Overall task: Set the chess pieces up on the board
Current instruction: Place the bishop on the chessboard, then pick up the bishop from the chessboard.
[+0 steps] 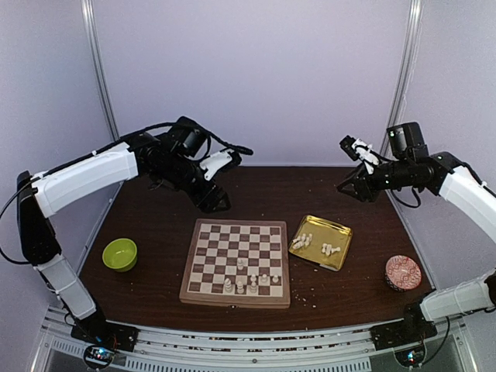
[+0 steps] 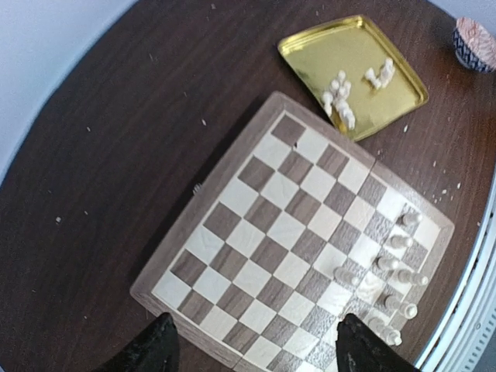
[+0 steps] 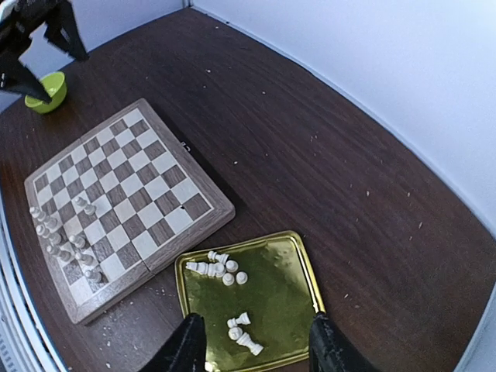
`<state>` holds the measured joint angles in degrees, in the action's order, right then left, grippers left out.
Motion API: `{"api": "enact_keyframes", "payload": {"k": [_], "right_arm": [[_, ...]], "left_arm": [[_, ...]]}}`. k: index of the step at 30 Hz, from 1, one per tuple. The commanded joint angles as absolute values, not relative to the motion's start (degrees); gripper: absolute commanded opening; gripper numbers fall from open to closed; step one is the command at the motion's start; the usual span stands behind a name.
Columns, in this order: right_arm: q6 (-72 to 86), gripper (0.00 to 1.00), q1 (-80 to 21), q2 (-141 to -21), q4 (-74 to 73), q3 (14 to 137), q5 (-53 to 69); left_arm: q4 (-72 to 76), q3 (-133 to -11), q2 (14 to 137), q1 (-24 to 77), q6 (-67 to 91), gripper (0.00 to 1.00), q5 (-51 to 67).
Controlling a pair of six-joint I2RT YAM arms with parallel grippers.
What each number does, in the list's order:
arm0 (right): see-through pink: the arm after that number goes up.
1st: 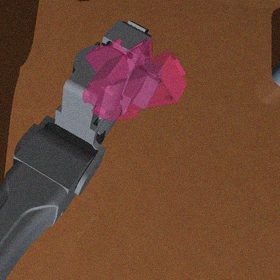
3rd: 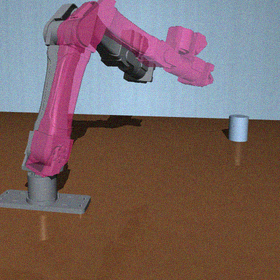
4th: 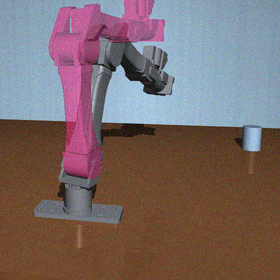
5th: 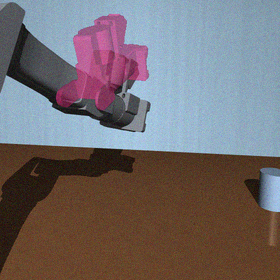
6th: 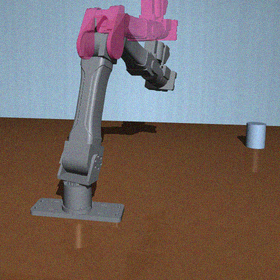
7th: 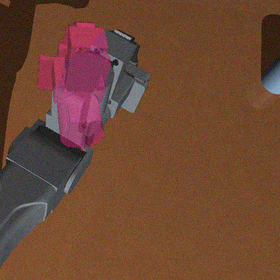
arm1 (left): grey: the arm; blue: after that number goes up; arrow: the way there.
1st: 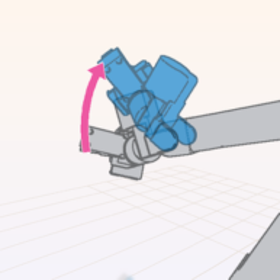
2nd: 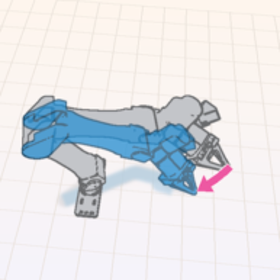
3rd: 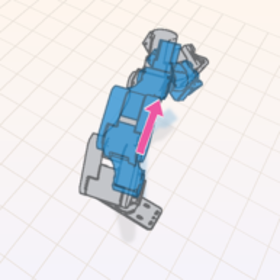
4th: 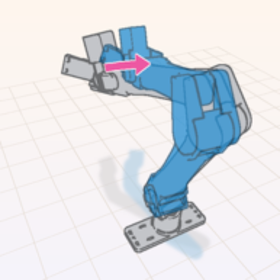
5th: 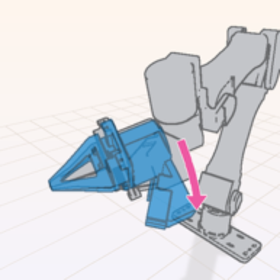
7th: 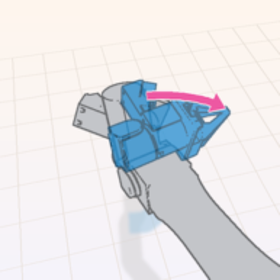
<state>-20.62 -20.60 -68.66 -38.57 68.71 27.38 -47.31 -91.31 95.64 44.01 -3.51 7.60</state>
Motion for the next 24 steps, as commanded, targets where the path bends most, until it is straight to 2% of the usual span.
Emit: {"api": "enact_keyframes", "payload": {"k": [1, 7, 12, 24], "right_arm": [[-15.9, 0.47, -16.4, -67.2, -28.0, 63.3, 32.4], [-18.1, 0.5, -13.3, -66.8, -29.2, 62.8, 33.3], [-20.7, 0.51, -13.3, -68.0, -30.6, 62.6, 34.9], [-25.3, 0.53, -13.4, -68.8, -33.7, 62.8, 39.4]], "left_arm": [[-55.2, -92.4, 99.9, 46.6, -6.4, 0.71, 9.3], [-58.1, -94.9, 106.2, 50.5, -8.0, 0.68, 9.1], [-58.7, -97.2, 111.2, 52.3, -8.4, 0.6, 12.4], [-58.7, -98.8, 117.7, 54.4, -9.4, 0.57, 9.5]]}}
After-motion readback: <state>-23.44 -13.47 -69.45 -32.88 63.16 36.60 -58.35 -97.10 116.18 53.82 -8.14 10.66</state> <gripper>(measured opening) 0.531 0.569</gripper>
